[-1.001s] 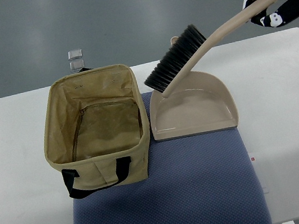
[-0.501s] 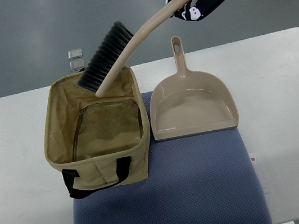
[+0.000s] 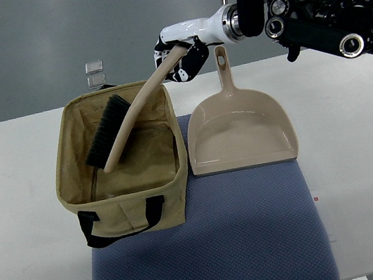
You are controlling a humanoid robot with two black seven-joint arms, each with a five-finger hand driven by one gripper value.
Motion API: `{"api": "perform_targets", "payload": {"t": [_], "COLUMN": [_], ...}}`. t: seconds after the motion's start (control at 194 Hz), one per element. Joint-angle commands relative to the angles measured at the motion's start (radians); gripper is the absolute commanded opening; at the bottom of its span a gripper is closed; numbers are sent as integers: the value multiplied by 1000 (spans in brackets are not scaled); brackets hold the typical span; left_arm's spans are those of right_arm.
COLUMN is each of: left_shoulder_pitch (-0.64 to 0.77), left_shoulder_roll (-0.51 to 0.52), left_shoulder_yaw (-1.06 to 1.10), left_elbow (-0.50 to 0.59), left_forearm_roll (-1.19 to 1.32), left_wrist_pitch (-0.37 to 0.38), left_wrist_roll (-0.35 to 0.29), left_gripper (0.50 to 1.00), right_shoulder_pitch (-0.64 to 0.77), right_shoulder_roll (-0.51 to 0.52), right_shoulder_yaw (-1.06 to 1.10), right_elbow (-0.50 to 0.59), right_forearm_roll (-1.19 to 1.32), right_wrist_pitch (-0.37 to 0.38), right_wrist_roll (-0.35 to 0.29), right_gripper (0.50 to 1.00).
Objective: Put pink broom in yellow bag with right hand
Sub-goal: 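Lower the brush bristles-first into the tan bag with the right hand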
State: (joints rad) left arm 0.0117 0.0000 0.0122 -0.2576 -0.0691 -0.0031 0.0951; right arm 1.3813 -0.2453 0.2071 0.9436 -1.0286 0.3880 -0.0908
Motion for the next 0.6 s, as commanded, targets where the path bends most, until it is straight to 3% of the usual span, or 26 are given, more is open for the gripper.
{"api": "perform_targets", "payload": {"t": [0.0,0.243,0.263,0.268,0.274,0.279,0.284,0.289,0.294,0.299,0.305,0.31,0.32,0.325,0.356,0.397,0.594], "left_shoulder_pitch": [1,1,1,1,1,1,1,1,1,1,1,1,1,-1,1,1,1], "left_shoulder_roll": [0,0,0,0,0,0,0,0,0,0,0,0,0,0,0,0,0], "left_shoulder_yaw": [0,2,2,2,2,2,2,2,2,2,2,2,2,2,2,3,3], "left_elbow": [1,1,1,1,1,1,1,0,0,1,1,1,1,1,1,1,1], "left_forearm_roll": [-1,0,0,0,0,0,0,0,0,0,0,0,0,0,0,0,-1], "left_wrist_pitch": [0,0,0,0,0,0,0,0,0,0,0,0,0,0,0,0,0], "left_wrist_roll": [0,0,0,0,0,0,0,0,0,0,0,0,0,0,0,0,0], "left_gripper": [1000,1000,1000,1000,1000,1000,1000,1000,1000,1000,1000,1000,1000,1000,1000,1000,1000], "right_shoulder_pitch": [-7,-18,-19,-21,-21,-22,-22,-24,-24,-24,-24,-25,-25,-25,-25,-24,-18], "right_shoulder_roll": [37,72,72,72,72,72,72,72,72,72,72,72,72,72,72,70,52], "right_shoulder_yaw": [-5,-45,-43,-43,-43,-43,-43,-43,-43,-41,-41,-41,-41,-41,-40,-40,-23], "right_elbow": [-34,-54,-57,-57,-57,-59,-59,-59,-59,-59,-59,-59,-59,-59,-59,-59,-59], "right_forearm_roll": [-19,-57,-57,-57,-57,-57,-57,-57,-57,-57,-57,-57,-57,-57,-57,-57,-54], "right_wrist_pitch": [2,-6,-6,-6,-6,-6,-6,-6,-6,-6,-6,-6,-6,-6,-5,0,2], "right_wrist_roll": [0,5,5,5,5,5,5,5,5,5,5,5,5,5,6,6,5], "right_gripper": [500,500,558,604,605,657,658,714,715,766,766,803,803,837,903,928,930]}}
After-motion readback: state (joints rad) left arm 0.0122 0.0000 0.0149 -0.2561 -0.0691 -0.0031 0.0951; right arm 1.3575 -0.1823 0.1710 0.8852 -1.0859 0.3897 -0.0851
